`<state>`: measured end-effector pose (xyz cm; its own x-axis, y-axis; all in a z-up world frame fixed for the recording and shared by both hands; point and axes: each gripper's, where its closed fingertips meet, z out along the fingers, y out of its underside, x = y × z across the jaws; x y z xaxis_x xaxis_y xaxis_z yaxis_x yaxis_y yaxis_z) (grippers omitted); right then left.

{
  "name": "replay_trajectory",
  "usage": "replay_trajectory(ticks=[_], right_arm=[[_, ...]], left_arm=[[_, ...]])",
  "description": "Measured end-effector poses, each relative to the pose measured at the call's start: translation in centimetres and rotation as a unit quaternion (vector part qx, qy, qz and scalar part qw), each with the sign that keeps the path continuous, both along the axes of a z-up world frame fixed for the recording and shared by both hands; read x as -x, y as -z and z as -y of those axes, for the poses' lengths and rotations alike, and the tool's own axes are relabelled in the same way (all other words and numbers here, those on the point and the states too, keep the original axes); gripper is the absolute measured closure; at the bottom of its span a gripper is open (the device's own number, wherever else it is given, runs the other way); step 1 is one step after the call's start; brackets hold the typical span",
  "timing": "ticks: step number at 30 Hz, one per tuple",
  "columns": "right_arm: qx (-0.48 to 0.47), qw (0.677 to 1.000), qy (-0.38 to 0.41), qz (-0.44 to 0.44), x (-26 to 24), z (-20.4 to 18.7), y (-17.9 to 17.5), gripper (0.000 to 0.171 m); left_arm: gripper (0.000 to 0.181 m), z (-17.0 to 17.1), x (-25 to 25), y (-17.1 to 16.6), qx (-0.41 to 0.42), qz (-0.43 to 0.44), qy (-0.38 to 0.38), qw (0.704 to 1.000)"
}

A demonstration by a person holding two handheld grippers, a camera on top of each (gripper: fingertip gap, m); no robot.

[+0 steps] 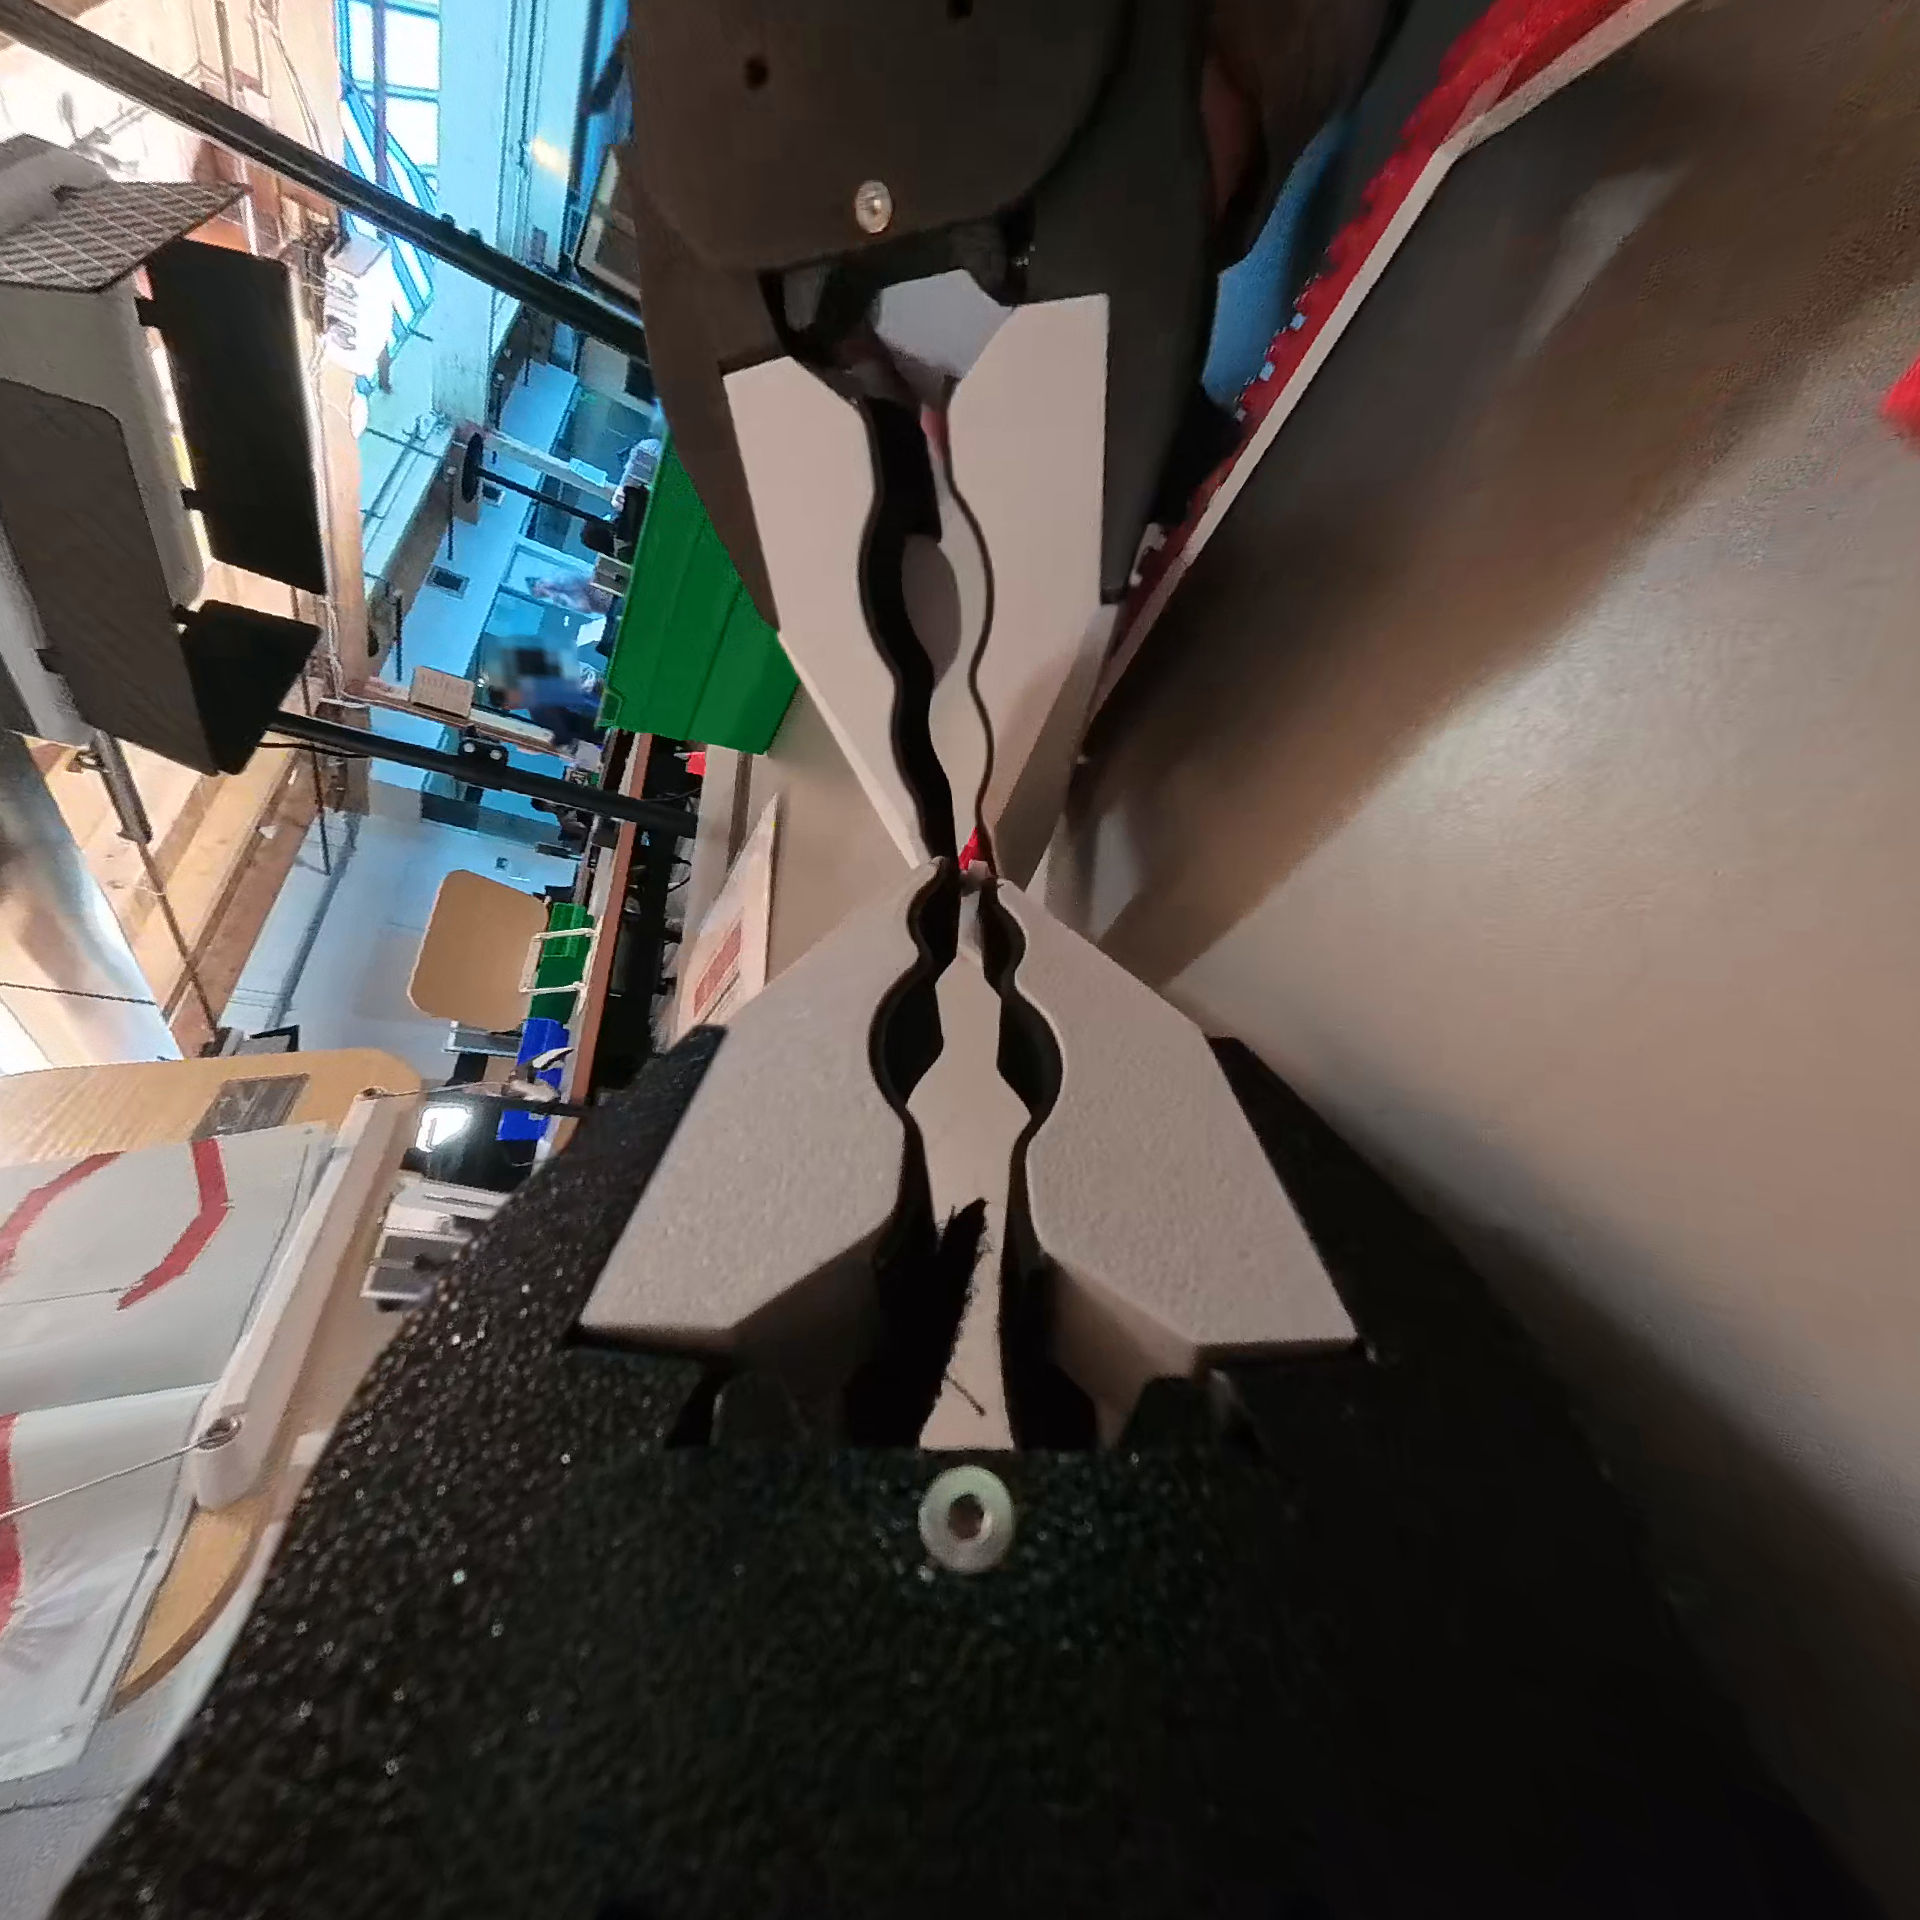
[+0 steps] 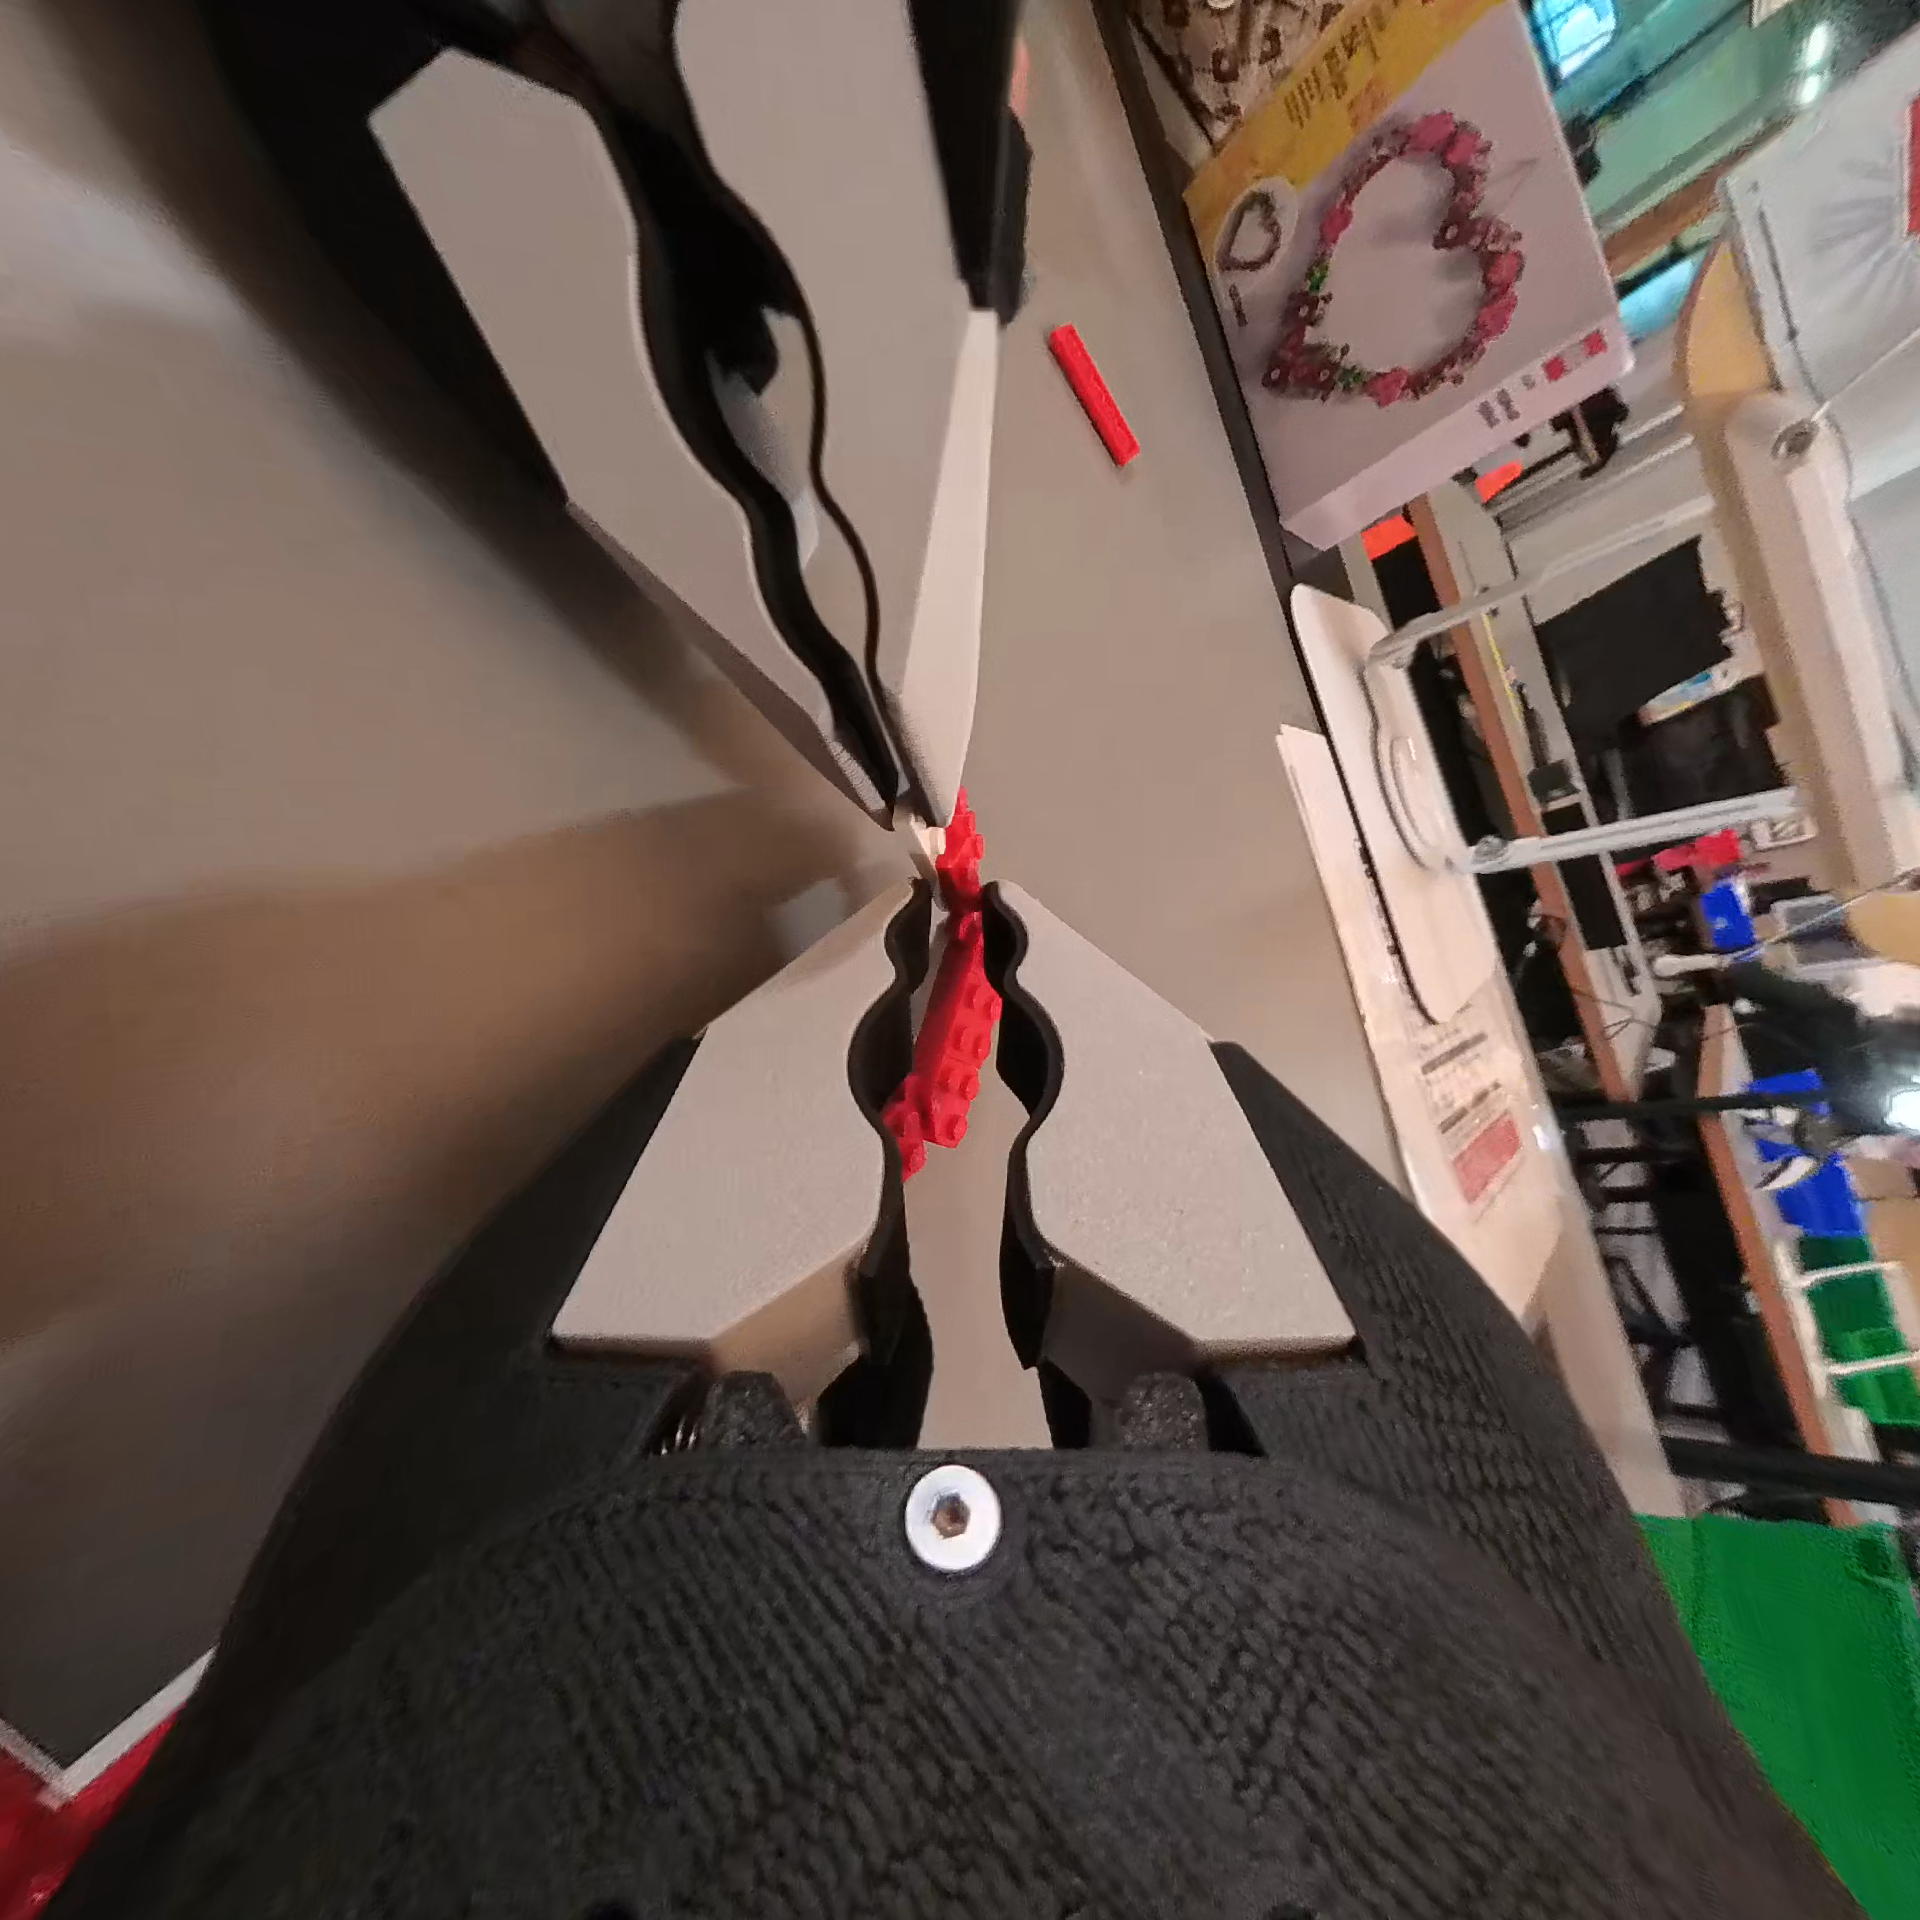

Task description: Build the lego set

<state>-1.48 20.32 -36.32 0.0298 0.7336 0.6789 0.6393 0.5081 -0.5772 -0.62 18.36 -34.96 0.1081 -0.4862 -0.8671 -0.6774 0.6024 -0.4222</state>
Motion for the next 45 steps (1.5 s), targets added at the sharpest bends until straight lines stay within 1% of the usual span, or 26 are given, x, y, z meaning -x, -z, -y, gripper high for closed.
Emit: replay_trajectory(ticks=[4,7,14,20,23,27,32,38,42,45], right_arm=[[-0.028,0.999,-0.031,-0.002,0.1,0.4,-0.4,0.163],[-0.002,0.999,-0.046,-0.021,0.0,0.7,-0.6,0.161],[-0.014,0.999,-0.046,-0.015,-0.1,0.8,-0.5,0.162],[-0.046,0.998,-0.036,0.022,-0.2,0.8,-0.1,0.164],[-0.051,0.997,-0.047,0.039,-0.3,1.1,0.2,0.165],[-0.007,0.997,-0.07,0.027,-0.3,1.5,0.0,0.163],[-0.041,0.995,-0.087,0.032,-0.3,1.8,0.1,0.163],[-0.042,0.995,-0.081,0.052,-0.4,1.6,0.4,0.164],[-0.039,0.995,-0.077,0.045,-0.3,1.4,0.3,0.165],[-0.039,0.995,-0.078,0.043,-0.3,1.4,0.2,0.164]], left_arm=[[0.18,0.4,0.0,-0.5,0.026,0.028,0.018,0.999],[0.18,0.8,-0.2,-0.8,0.033,0.04,0.032,0.998],[0.18,0.8,-0.5,-0.7,0.017,0.03,0.03,0.999],[0.179,1.0,-0.5,-0.3,0.011,0.014,0.035,0.999],[0.179,1.4,-0.6,-0.1,0.007,0.003,0.045,0.999],[0.179,1.6,-0.7,-0.4,0.013,0.012,0.055,0.998],[0.18,2.1,-0.9,-0.2,0.016,0.009,0.071,0.997],[0.178,1.9,-0.8,0.1,0.02,-0.004,0.058,0.998],[0.177,1.8,-0.6,0.0,-0.016,-0.017,0.038,0.999],[0.165,1.7,-0.3,-0.7,-0.022,-0.003,0.024,0.999]])
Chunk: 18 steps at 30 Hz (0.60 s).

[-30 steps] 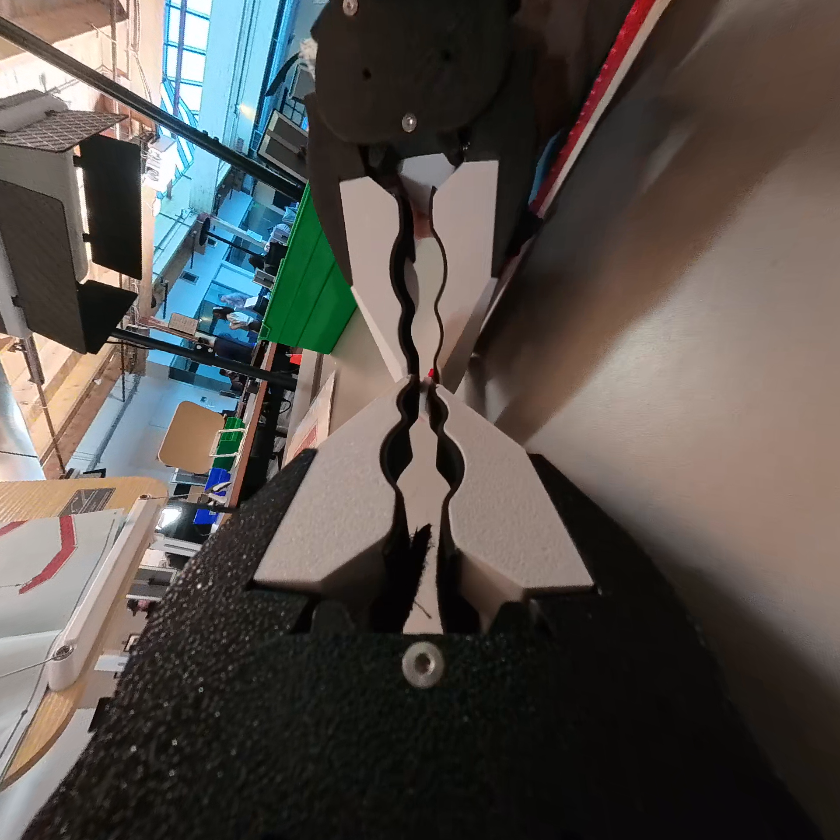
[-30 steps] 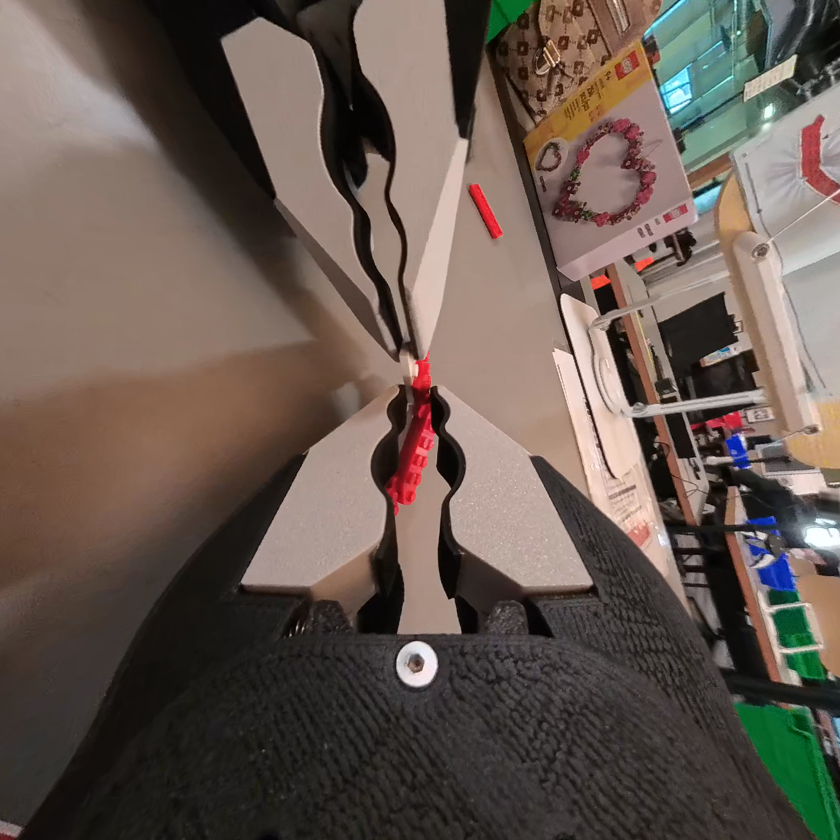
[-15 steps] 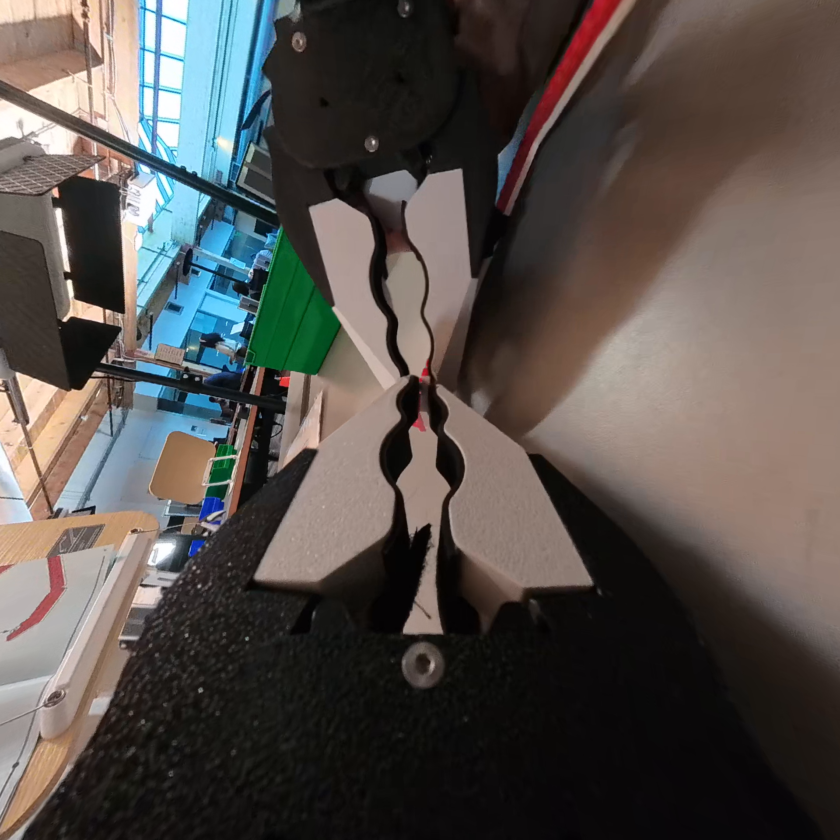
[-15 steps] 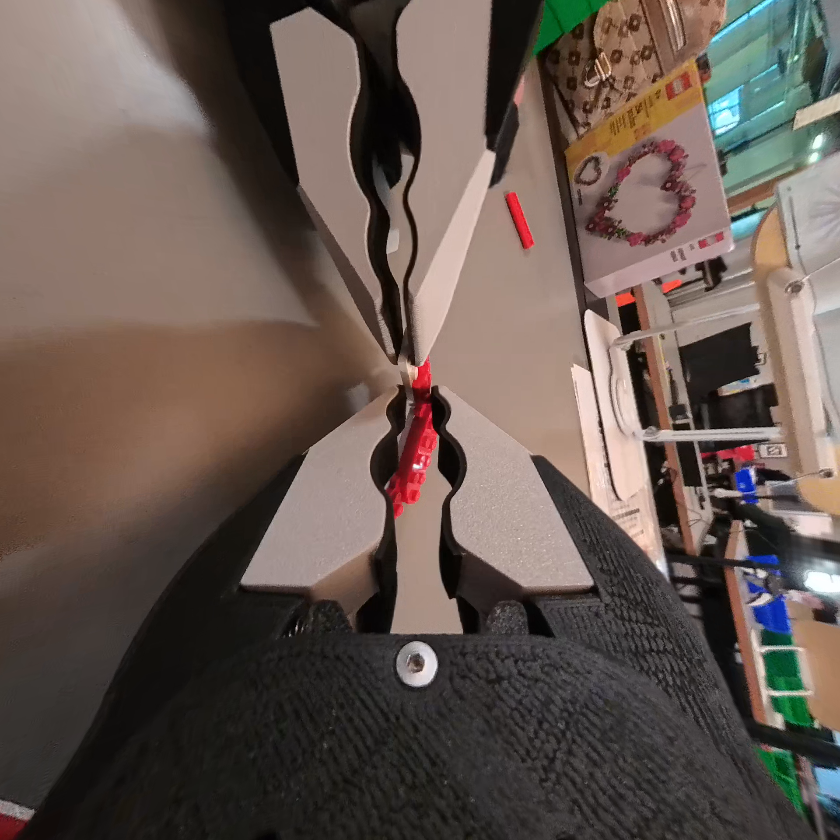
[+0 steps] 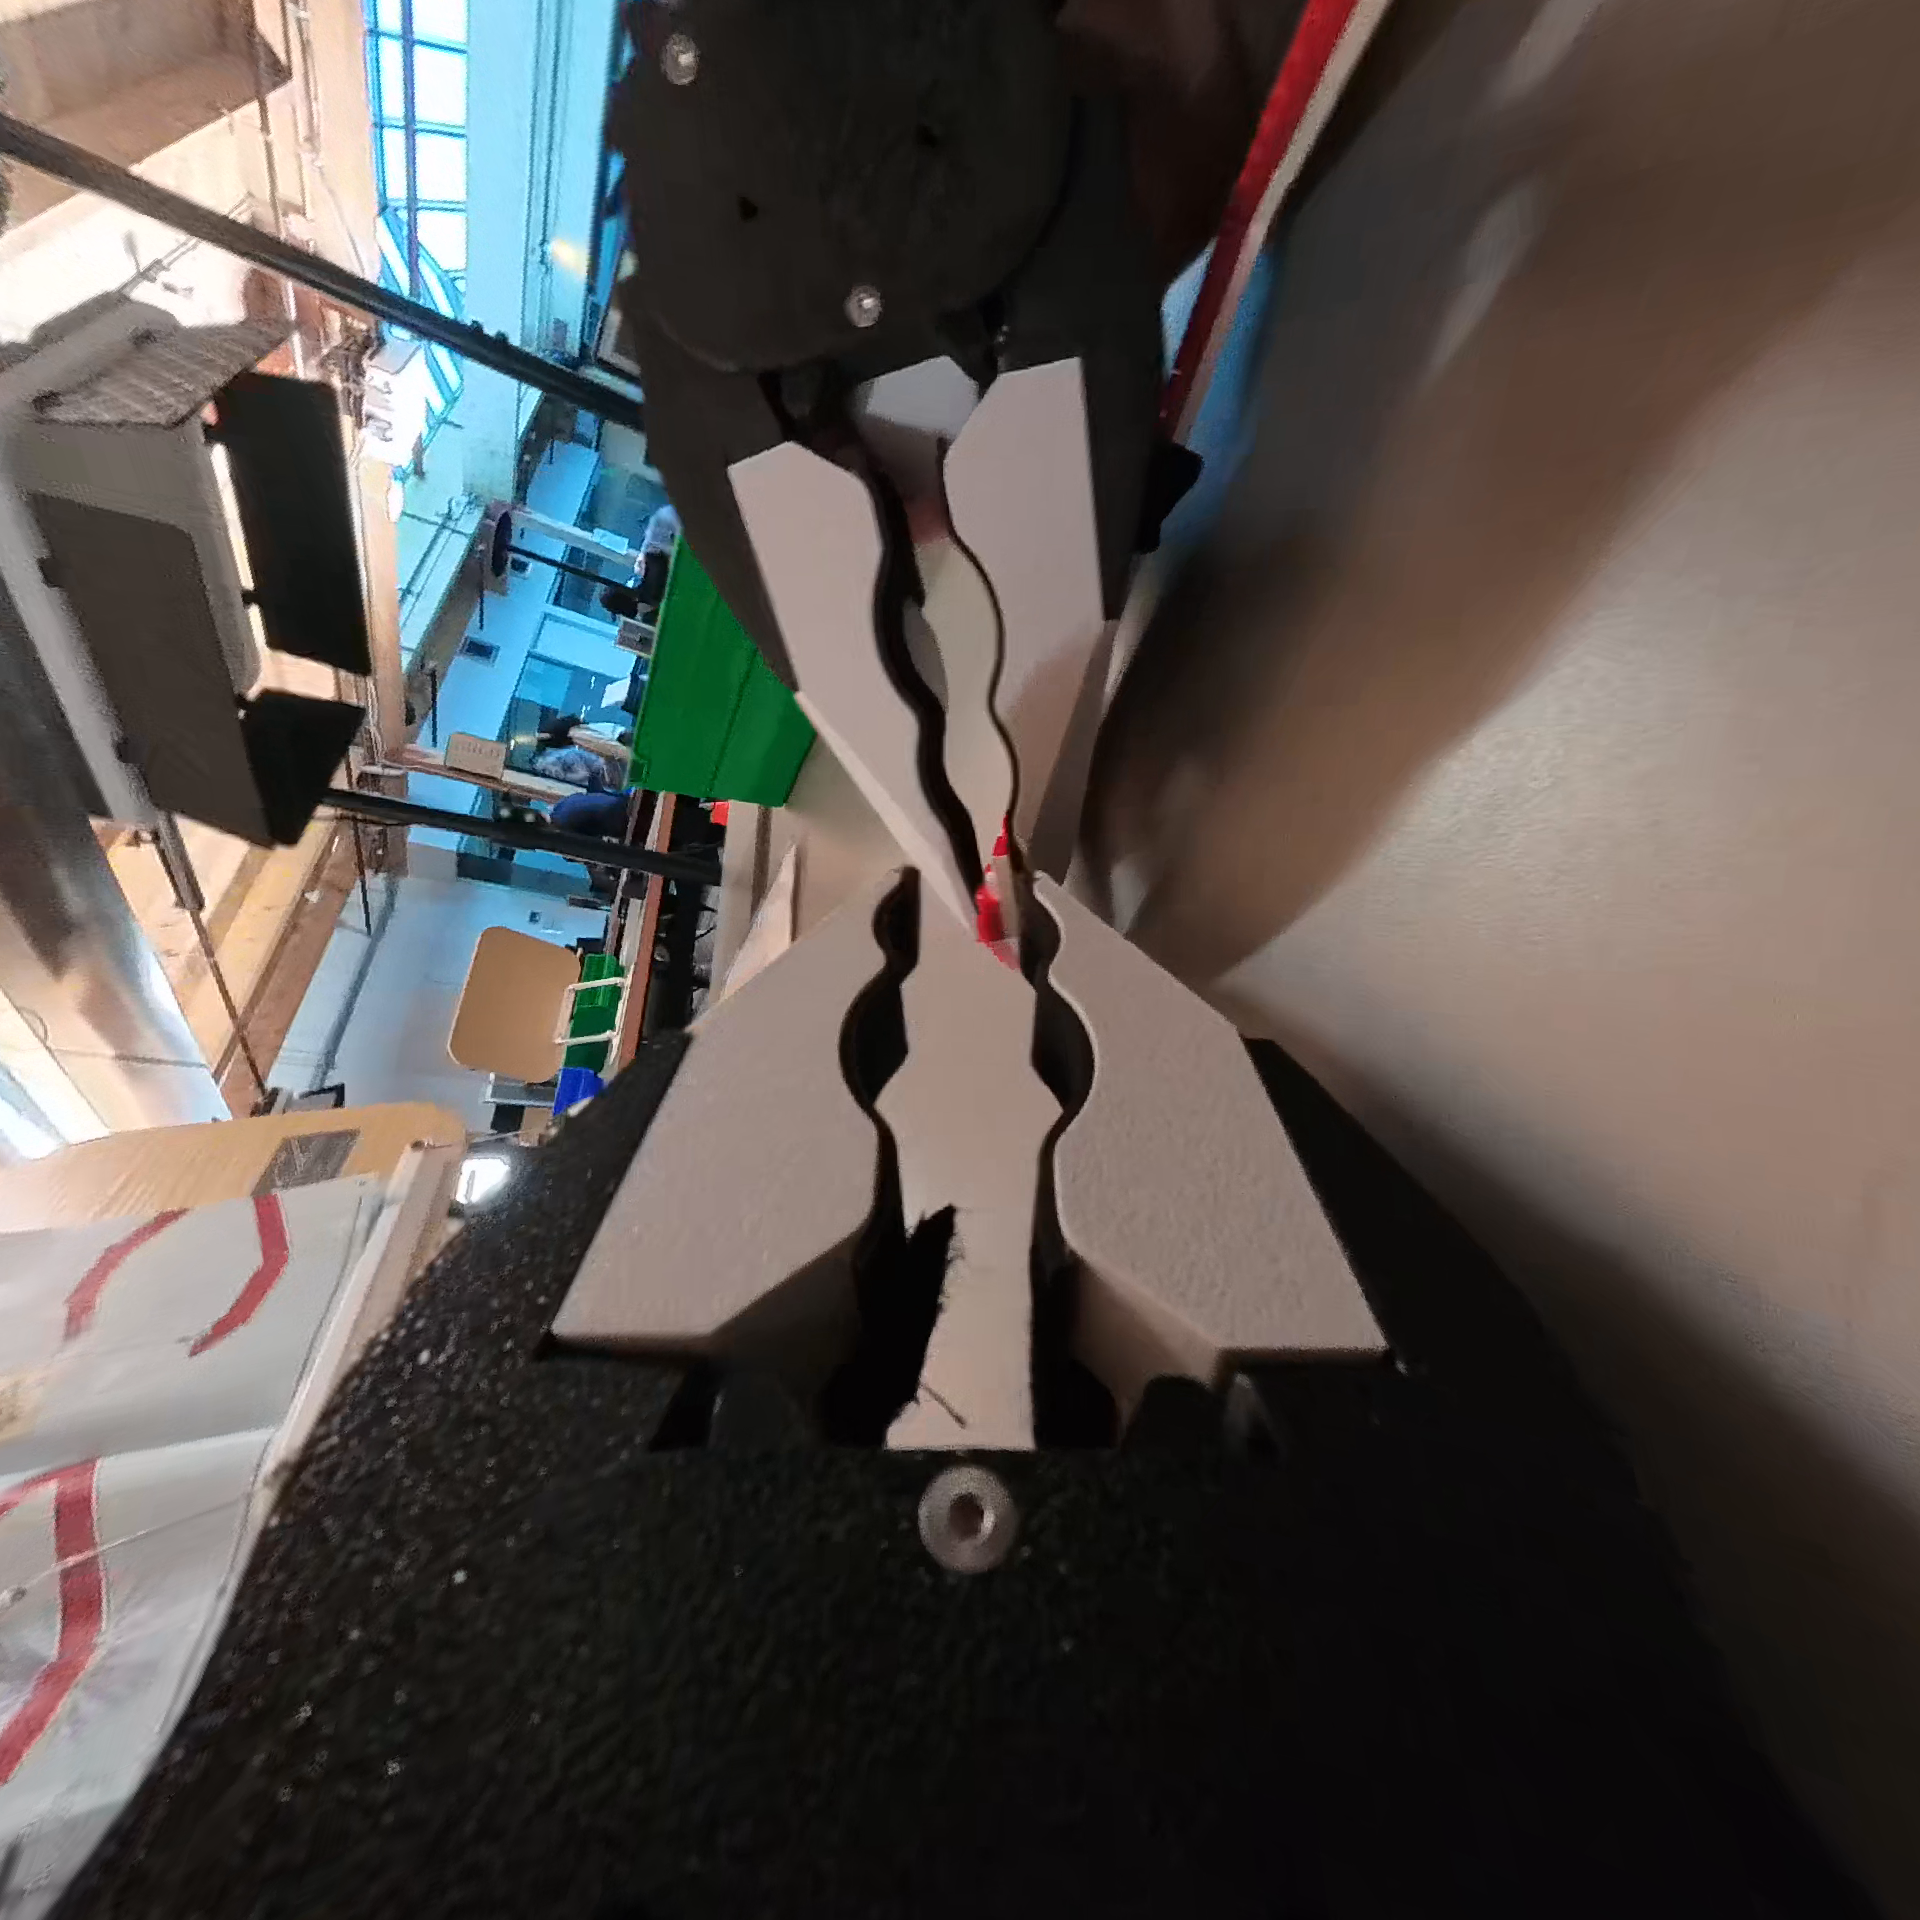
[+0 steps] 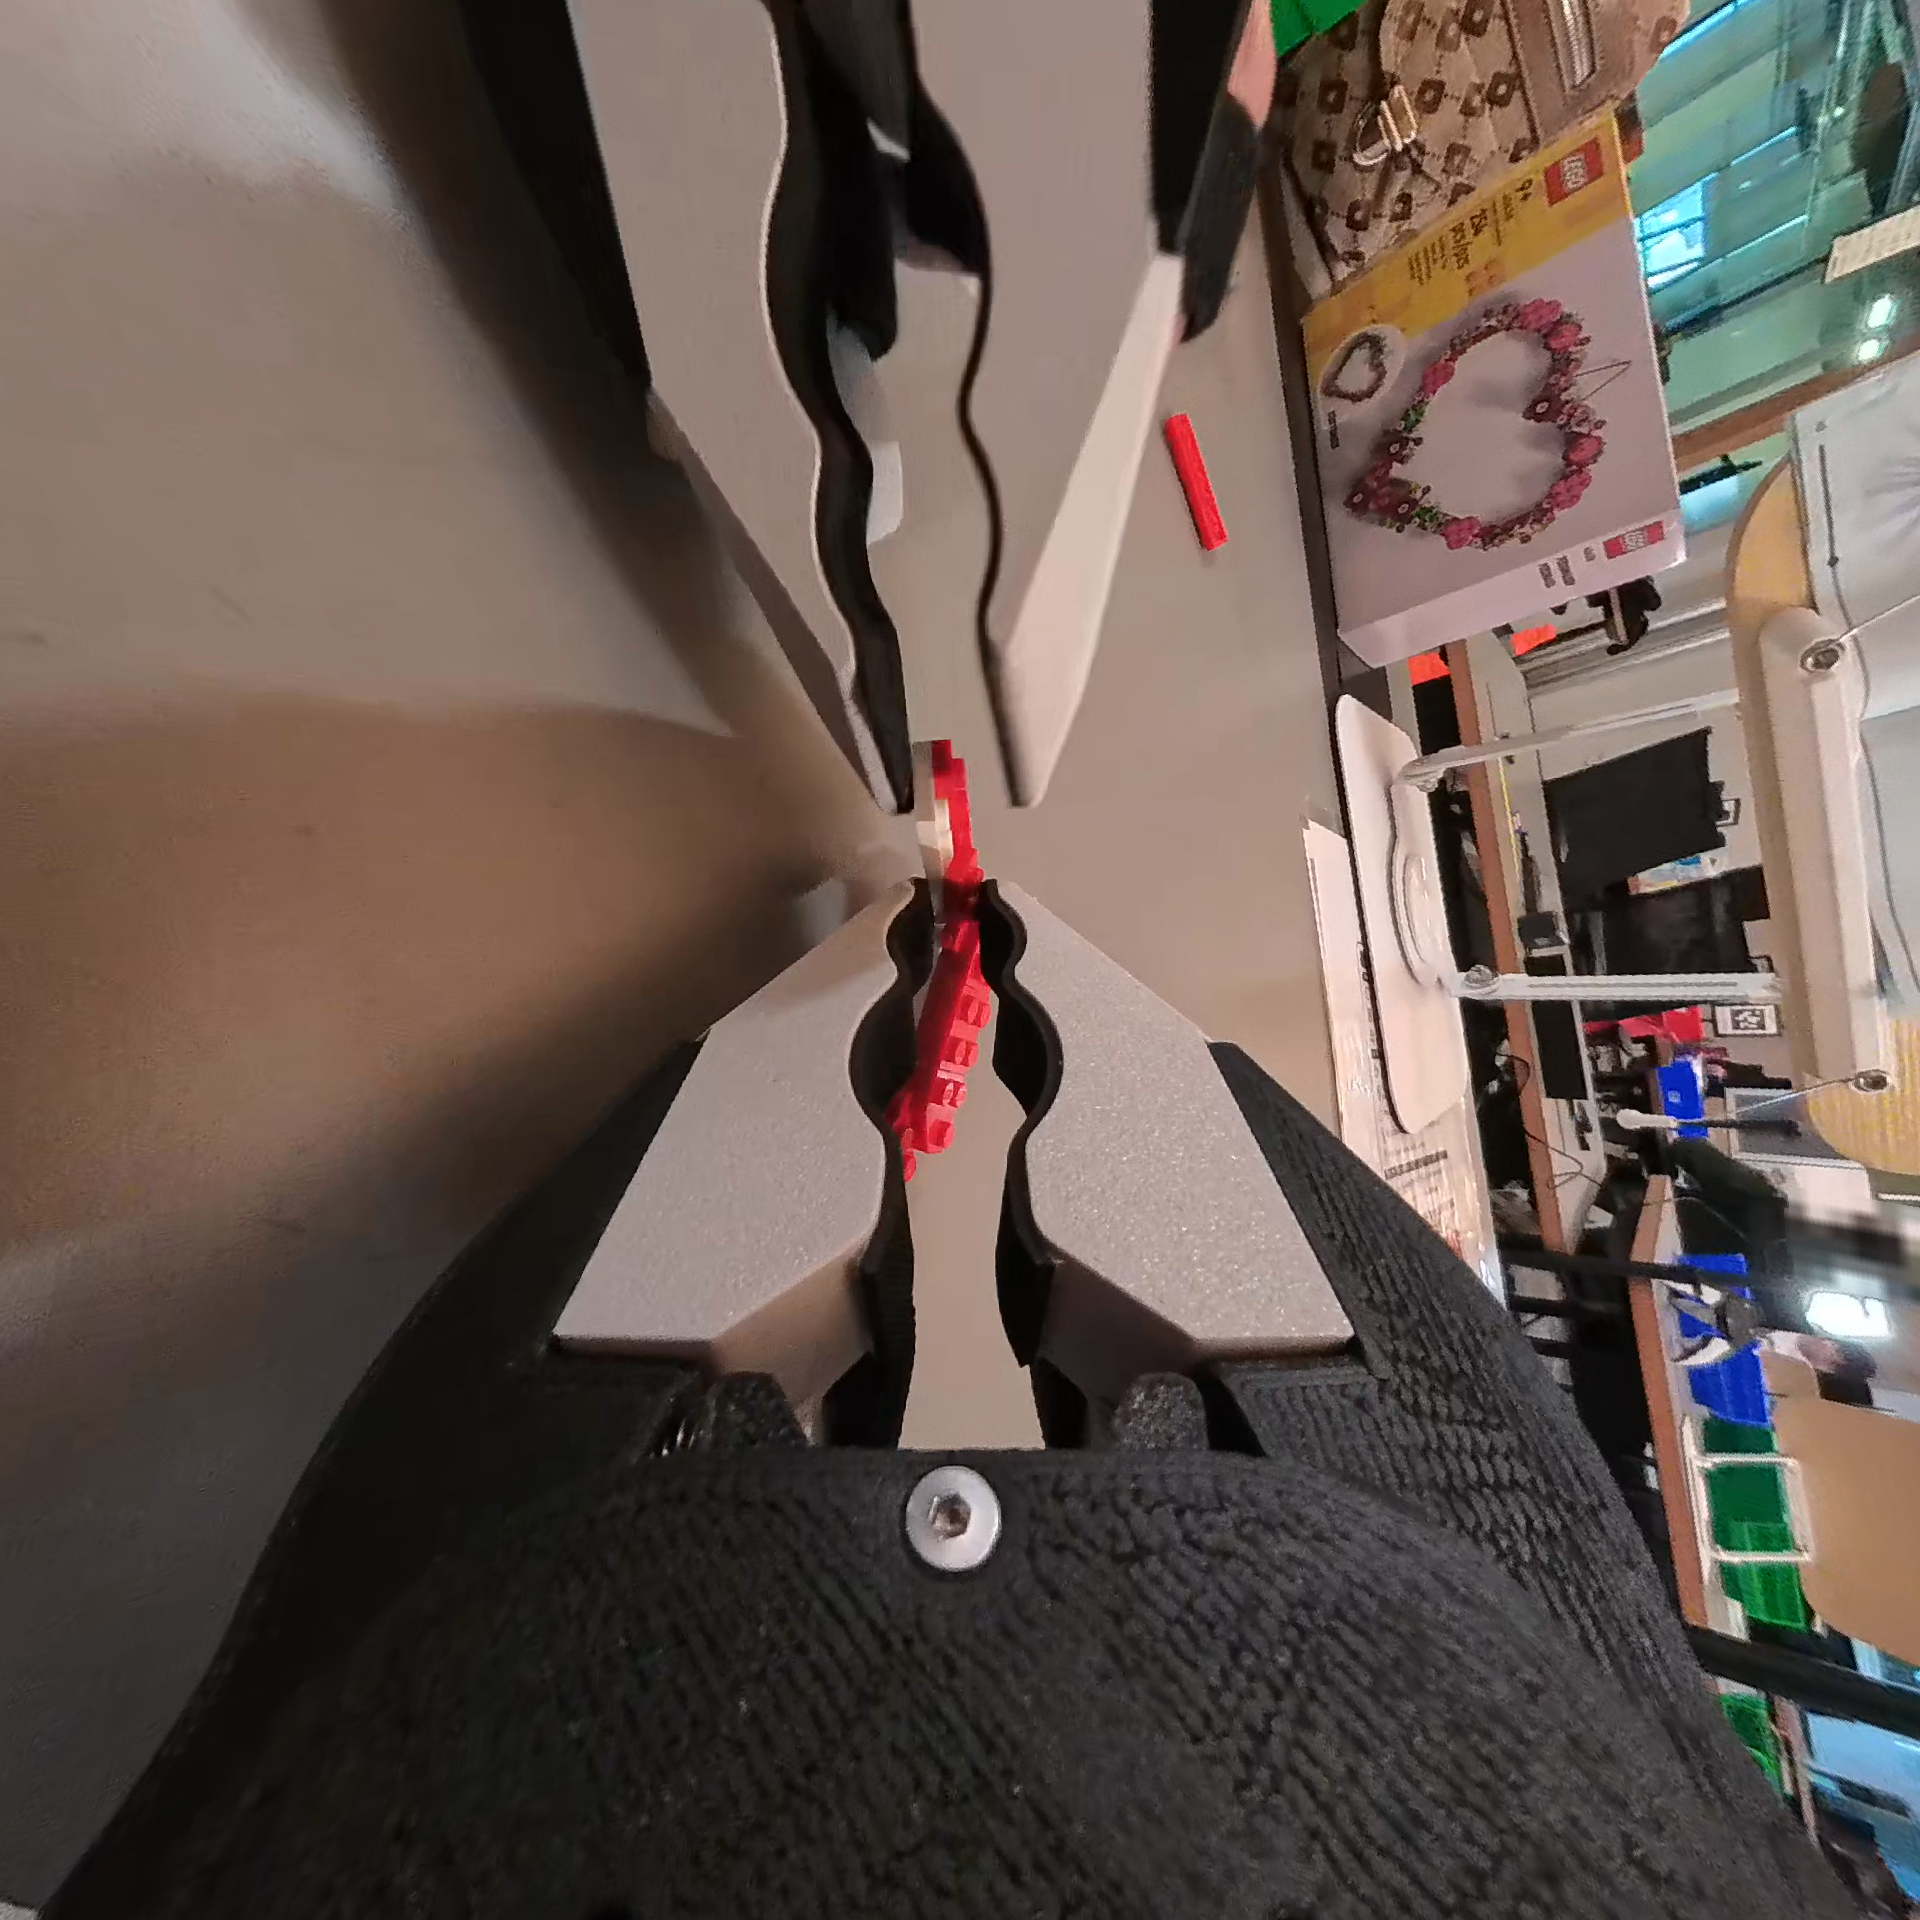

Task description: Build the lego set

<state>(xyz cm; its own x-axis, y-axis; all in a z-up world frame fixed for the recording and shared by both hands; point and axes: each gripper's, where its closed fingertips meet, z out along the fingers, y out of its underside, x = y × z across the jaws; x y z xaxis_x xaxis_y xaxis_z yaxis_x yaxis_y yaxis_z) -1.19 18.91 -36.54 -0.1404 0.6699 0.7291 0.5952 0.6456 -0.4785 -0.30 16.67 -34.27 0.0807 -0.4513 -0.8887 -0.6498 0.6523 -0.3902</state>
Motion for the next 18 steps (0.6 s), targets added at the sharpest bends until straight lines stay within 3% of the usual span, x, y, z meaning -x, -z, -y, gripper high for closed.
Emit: replay_trajectory(ticks=[3,9,18], right_arm=[[-0.002,1.0,0.002,-0.001,-0.1,-0.1,-0.1,0.164],[0.006,1.0,0.005,-0.011,-0.3,-0.4,-0.4,0.164],[-0.006,1.0,-0.001,0.009,-0.6,-0.3,-0.2,0.164]], left_arm=[[0.157,-0.5,0.5,-0.1,0.019,0.005,-0.02,1.0],[0.174,-1.1,0.6,0.7,0.017,-0.017,-0.036,0.999],[0.174,-1.0,0.2,1.1,0.004,-0.038,-0.035,0.999]])
